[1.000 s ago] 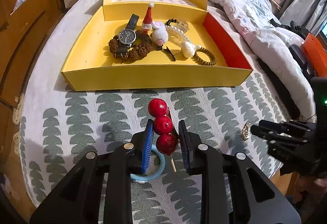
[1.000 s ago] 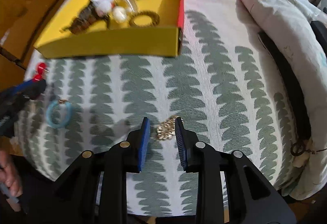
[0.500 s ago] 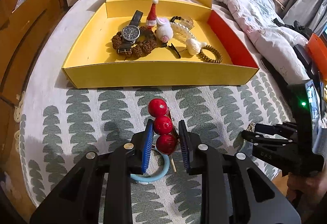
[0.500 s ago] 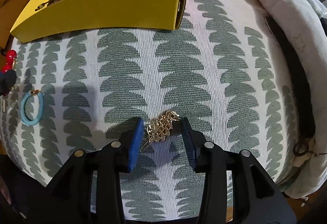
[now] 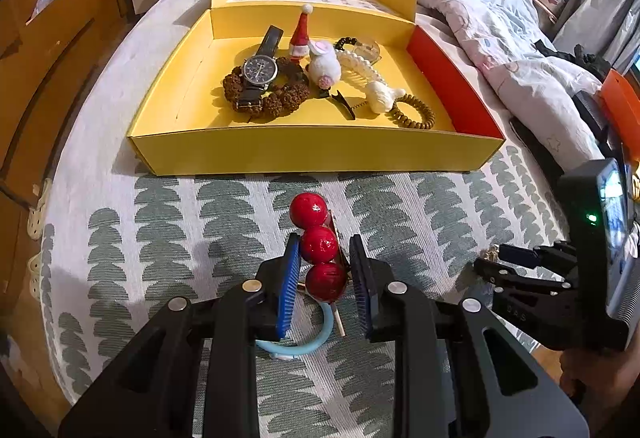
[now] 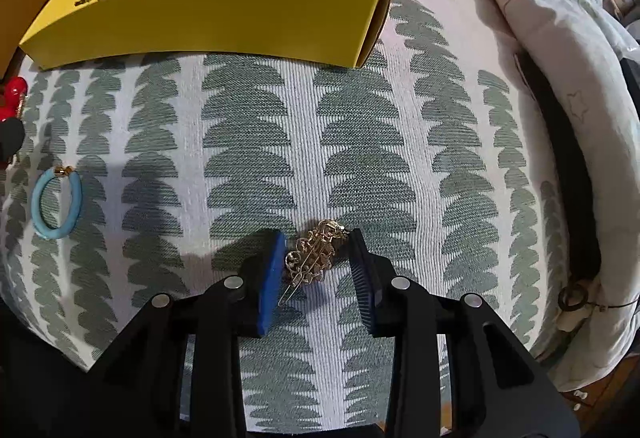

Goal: Organize jewelry
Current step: 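Grasp the red bead clip with the left gripper while the right grasps the gold pendant, then carry the red bead clip and gold pendant with both grippers over the yellow box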

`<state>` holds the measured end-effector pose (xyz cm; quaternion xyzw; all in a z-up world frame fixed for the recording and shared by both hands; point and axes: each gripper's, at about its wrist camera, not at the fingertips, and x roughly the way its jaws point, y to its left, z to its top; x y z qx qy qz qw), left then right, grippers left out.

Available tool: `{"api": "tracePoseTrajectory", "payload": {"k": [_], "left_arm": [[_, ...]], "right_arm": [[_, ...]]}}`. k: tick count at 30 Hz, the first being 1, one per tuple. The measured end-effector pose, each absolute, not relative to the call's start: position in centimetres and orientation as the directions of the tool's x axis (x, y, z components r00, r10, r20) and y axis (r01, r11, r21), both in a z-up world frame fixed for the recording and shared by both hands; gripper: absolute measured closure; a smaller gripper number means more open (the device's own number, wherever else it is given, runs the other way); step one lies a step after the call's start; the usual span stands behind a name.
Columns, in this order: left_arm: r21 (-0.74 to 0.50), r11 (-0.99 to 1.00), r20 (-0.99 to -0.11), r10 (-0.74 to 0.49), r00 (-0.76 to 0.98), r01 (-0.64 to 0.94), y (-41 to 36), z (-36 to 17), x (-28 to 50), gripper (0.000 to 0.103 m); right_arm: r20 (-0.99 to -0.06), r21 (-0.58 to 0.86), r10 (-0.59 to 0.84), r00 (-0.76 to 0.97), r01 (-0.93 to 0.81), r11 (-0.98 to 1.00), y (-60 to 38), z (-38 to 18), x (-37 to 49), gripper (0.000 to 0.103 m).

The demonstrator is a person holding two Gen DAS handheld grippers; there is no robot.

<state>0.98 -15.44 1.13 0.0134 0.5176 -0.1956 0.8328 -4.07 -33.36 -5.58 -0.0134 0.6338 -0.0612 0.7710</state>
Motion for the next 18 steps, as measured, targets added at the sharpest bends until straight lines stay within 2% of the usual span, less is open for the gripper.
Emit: {"api": "tracePoseTrajectory", "payload": {"k": [2, 4, 7, 18], "left_arm": [[-0.183, 0.923, -0.865, -0.314, 0.391, 0.338, -15.3, 1.4, 1.0, 0.078], [-0.183, 0.923, -0.862, -0.316, 0.398, 0.338, -15.3, 1.6, 1.0, 0.078], [-0.183, 0.923, -0.859, -0.318, 0.401, 0.340, -15.3, 1.7, 1.0, 0.078], [-0.190, 0.923, -0.856, -0.323, 0.403, 0.335, -15.2, 1.8, 1.1, 0.078]], "right_arm": [[-0.974, -0.075, -0.090, 0.207, 0.080, 0.994, -33.6, -4.8, -4.5, 0.077], [-0.969, -0.059, -0.076, 0.236, 0.082, 0.995, -33.7, -3.7, -5.0, 0.077], [-0.965, -0.035, -0.056, 0.256, 0.087, 0.996, -33.7, -3.1, -5.5, 0.085], [-0.957, 0.009, -0.019, 0.291, 0.093, 0.996, -33.6, -0.9, -4.9, 0.088]]}}
